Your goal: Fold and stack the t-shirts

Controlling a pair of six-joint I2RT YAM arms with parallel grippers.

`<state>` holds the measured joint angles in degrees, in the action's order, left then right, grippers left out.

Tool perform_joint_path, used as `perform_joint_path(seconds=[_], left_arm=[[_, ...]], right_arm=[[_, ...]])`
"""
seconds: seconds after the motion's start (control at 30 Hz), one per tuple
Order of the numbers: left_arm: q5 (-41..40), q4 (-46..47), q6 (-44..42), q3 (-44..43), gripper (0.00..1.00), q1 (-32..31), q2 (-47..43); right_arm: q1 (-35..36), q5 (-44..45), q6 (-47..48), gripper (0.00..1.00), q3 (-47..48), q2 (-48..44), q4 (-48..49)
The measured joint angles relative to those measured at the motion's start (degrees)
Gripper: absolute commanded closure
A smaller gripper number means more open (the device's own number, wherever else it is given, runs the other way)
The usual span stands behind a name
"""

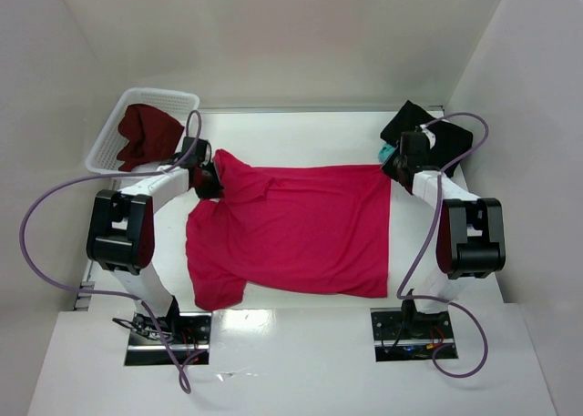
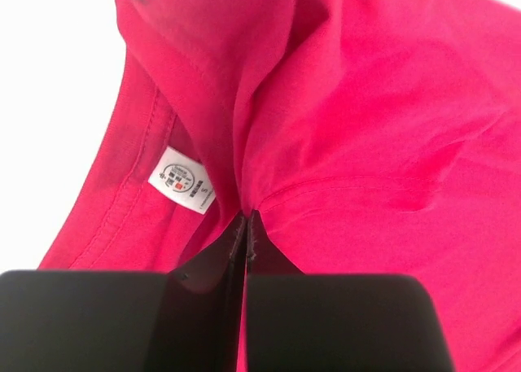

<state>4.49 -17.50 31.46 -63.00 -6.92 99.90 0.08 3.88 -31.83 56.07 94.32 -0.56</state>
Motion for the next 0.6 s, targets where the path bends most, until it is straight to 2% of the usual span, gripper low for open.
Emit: perform_joint_path(seconds=[0.23, 0.37, 0.6], left_arm=[[-1.27, -3.52, -1.66, -10.8, 1.0, 0.0, -1.25], [-1.73, -4.9, -3.26, -21.29, 1.0, 0.0, -4.79], [-3.82, -7.37, -6.03, -40.57, 1.0, -0.04, -11.85]], right_arm=[[-0.07, -0.22, 0.7, 1.0, 6.12, -0.13, -1.77], [-0.13, -0.68, 1.77, 1.0, 11.06, -1.79, -3.72], [-0.72, -2.93, 4.31, 1.0, 26.62, -10.82, -8.17]])
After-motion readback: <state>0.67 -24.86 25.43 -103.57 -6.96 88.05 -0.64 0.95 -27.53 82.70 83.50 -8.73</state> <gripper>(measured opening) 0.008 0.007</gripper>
